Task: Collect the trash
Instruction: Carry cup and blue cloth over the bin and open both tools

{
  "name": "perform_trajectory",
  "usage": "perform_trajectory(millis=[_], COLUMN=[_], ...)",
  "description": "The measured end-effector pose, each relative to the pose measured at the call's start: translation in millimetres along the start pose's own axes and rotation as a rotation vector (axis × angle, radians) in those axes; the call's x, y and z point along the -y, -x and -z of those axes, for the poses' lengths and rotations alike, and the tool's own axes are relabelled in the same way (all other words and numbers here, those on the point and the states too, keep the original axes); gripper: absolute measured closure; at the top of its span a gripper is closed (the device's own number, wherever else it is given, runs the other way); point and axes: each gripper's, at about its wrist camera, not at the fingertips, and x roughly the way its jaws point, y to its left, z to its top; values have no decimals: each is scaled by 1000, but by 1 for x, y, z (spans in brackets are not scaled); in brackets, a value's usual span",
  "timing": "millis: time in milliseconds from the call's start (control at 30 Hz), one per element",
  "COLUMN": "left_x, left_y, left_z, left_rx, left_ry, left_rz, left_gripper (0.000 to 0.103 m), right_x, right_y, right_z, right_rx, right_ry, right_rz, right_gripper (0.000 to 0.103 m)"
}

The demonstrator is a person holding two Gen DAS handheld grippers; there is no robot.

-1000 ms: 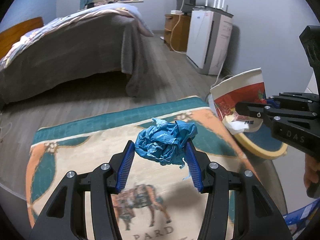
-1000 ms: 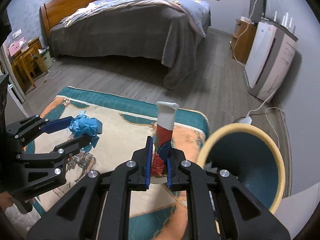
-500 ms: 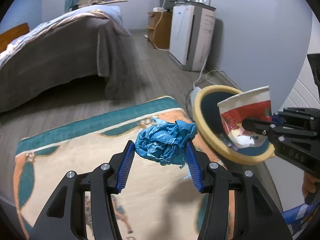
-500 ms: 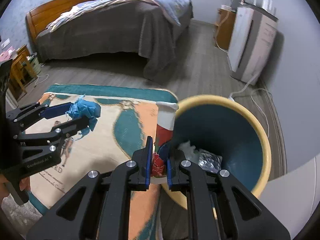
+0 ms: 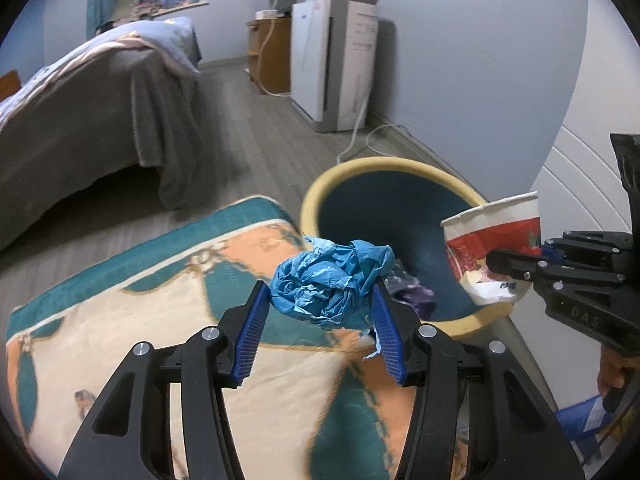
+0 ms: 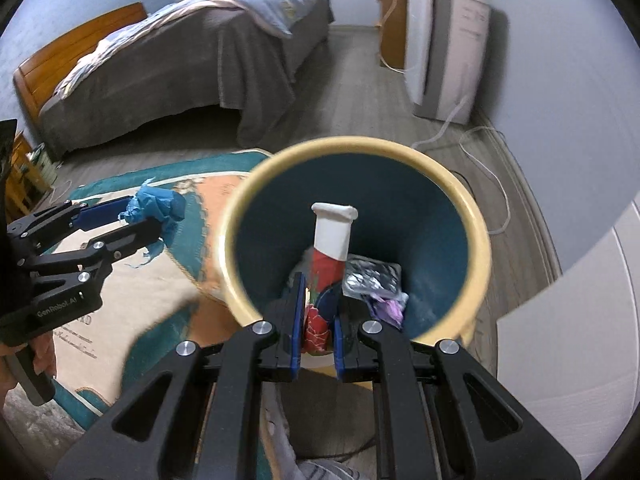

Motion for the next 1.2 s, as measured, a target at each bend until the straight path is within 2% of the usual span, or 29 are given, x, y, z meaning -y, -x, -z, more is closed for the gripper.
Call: perform_trajectory(millis=[333, 500, 700, 933, 1100, 1200], left_x=[42, 62, 59, 48, 39, 39], left_y=[-19, -33, -47, -77, -85, -89], left_z=[-4, -16, -38, -36, -45, -49], left_rx=[-32, -45, -48, -107, -95, -90], left_ry=[-35, -63, -56, -99, -74, -101], left_rz=[87, 116, 117, 49, 53, 46], left_gripper=[50, 50, 50, 50, 50, 50], right_x=[43, 54, 52, 49, 49, 49], right_y=[9, 3, -15, -35, -58, -70], right_z=[12, 5, -11, -25, -39, -48], right_rx=[-5, -8, -12, -3, -19, -23], right_ry=[-76, -95, -70, -55, -55, -46], right_rz=[43, 52, 70, 55, 70, 79], right_gripper=[92, 92, 92, 92, 92, 92])
